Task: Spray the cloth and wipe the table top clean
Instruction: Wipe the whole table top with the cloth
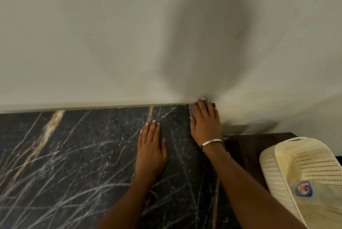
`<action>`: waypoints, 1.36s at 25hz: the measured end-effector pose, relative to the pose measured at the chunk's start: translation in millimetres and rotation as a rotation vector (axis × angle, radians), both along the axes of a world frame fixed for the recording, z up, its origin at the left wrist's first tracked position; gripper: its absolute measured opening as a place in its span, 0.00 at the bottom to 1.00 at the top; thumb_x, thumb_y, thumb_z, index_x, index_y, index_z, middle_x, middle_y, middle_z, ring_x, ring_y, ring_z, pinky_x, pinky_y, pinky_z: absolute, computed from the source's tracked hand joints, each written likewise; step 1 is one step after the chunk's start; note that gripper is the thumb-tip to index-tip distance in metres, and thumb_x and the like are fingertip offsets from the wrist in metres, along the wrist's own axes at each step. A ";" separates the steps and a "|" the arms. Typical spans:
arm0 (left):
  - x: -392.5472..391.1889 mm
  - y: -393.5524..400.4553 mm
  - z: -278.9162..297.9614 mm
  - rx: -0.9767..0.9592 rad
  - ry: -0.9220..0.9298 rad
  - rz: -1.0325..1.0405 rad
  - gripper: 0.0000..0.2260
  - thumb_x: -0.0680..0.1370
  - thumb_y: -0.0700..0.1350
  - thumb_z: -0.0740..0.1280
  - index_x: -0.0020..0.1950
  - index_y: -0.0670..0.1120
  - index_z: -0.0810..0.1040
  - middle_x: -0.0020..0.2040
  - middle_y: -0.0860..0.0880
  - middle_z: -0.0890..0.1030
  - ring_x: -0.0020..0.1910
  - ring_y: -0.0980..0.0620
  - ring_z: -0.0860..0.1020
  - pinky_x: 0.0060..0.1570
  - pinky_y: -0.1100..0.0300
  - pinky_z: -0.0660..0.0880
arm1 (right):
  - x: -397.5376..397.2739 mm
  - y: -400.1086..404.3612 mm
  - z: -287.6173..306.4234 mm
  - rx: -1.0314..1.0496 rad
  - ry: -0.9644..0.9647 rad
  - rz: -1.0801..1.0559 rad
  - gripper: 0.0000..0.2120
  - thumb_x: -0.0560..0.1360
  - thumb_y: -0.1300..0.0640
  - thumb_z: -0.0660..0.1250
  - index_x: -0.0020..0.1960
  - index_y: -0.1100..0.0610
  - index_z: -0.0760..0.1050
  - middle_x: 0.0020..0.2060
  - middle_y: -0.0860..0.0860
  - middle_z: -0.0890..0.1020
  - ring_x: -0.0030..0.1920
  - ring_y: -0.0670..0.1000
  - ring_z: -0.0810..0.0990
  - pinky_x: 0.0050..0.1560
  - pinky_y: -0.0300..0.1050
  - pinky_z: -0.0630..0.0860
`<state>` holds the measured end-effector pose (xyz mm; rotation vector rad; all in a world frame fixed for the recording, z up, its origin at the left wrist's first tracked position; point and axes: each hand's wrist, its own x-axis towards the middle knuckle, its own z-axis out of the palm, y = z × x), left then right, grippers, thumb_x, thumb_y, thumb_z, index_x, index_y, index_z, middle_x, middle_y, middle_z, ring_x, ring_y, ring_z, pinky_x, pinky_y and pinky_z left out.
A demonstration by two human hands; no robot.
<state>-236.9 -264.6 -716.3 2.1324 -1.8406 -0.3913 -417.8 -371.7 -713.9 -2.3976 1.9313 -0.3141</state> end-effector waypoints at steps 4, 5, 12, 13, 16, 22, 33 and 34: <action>0.2 1.5 0.0 -0.010 0.007 0.004 0.26 0.82 0.52 0.51 0.79 0.48 0.52 0.79 0.50 0.51 0.78 0.54 0.45 0.76 0.55 0.40 | -18.9 -10.6 1.4 0.032 -0.024 -0.162 0.23 0.79 0.51 0.55 0.73 0.54 0.63 0.74 0.55 0.63 0.75 0.60 0.58 0.70 0.60 0.64; -0.3 1.4 -0.9 -0.009 0.006 0.005 0.25 0.82 0.52 0.51 0.79 0.48 0.52 0.79 0.50 0.51 0.78 0.54 0.45 0.76 0.55 0.40 | -14.9 -10.0 2.4 0.034 -0.020 -0.190 0.23 0.79 0.51 0.55 0.74 0.54 0.62 0.74 0.55 0.63 0.75 0.60 0.57 0.70 0.60 0.63; -0.2 1.2 -3.9 -0.027 0.011 0.004 0.26 0.81 0.53 0.49 0.79 0.47 0.53 0.79 0.50 0.53 0.78 0.53 0.46 0.76 0.55 0.42 | 8.4 2.6 4.6 0.070 -0.016 -0.008 0.24 0.79 0.48 0.53 0.74 0.52 0.63 0.74 0.52 0.65 0.75 0.57 0.59 0.72 0.57 0.62; -0.5 1.9 -3.8 -0.027 0.015 0.001 0.26 0.81 0.52 0.49 0.79 0.47 0.53 0.79 0.50 0.53 0.78 0.54 0.46 0.76 0.55 0.41 | -2.9 -0.8 4.5 0.065 0.005 -0.045 0.24 0.79 0.48 0.52 0.73 0.52 0.63 0.74 0.53 0.65 0.74 0.58 0.60 0.70 0.58 0.65; -1.1 2.0 -4.0 -0.037 0.014 -0.001 0.26 0.81 0.53 0.48 0.79 0.47 0.52 0.79 0.50 0.52 0.78 0.53 0.45 0.76 0.54 0.42 | -19.8 -4.5 2.0 0.064 0.025 -0.177 0.25 0.79 0.47 0.50 0.75 0.52 0.60 0.75 0.53 0.61 0.75 0.58 0.56 0.71 0.57 0.63; -0.9 2.8 -3.9 -0.048 0.003 0.004 0.26 0.81 0.51 0.51 0.79 0.47 0.53 0.79 0.49 0.53 0.78 0.53 0.46 0.76 0.54 0.43 | 39.3 27.3 0.9 0.102 -0.004 -0.076 0.26 0.80 0.47 0.50 0.76 0.52 0.56 0.76 0.51 0.58 0.77 0.57 0.51 0.75 0.55 0.52; -1.6 3.6 -4.1 -0.062 0.010 -0.003 0.26 0.81 0.51 0.49 0.79 0.46 0.53 0.79 0.48 0.53 0.78 0.51 0.47 0.76 0.53 0.43 | 21.1 50.1 3.0 0.090 0.029 -0.178 0.27 0.80 0.46 0.48 0.77 0.52 0.54 0.77 0.52 0.56 0.77 0.57 0.51 0.75 0.56 0.54; -1.4 3.6 -4.0 -0.061 0.007 -0.003 0.26 0.81 0.51 0.49 0.79 0.46 0.53 0.79 0.48 0.53 0.78 0.51 0.48 0.76 0.53 0.42 | 31.5 59.9 3.3 0.091 0.013 -0.140 0.26 0.80 0.46 0.49 0.77 0.51 0.54 0.77 0.51 0.57 0.77 0.57 0.51 0.75 0.56 0.54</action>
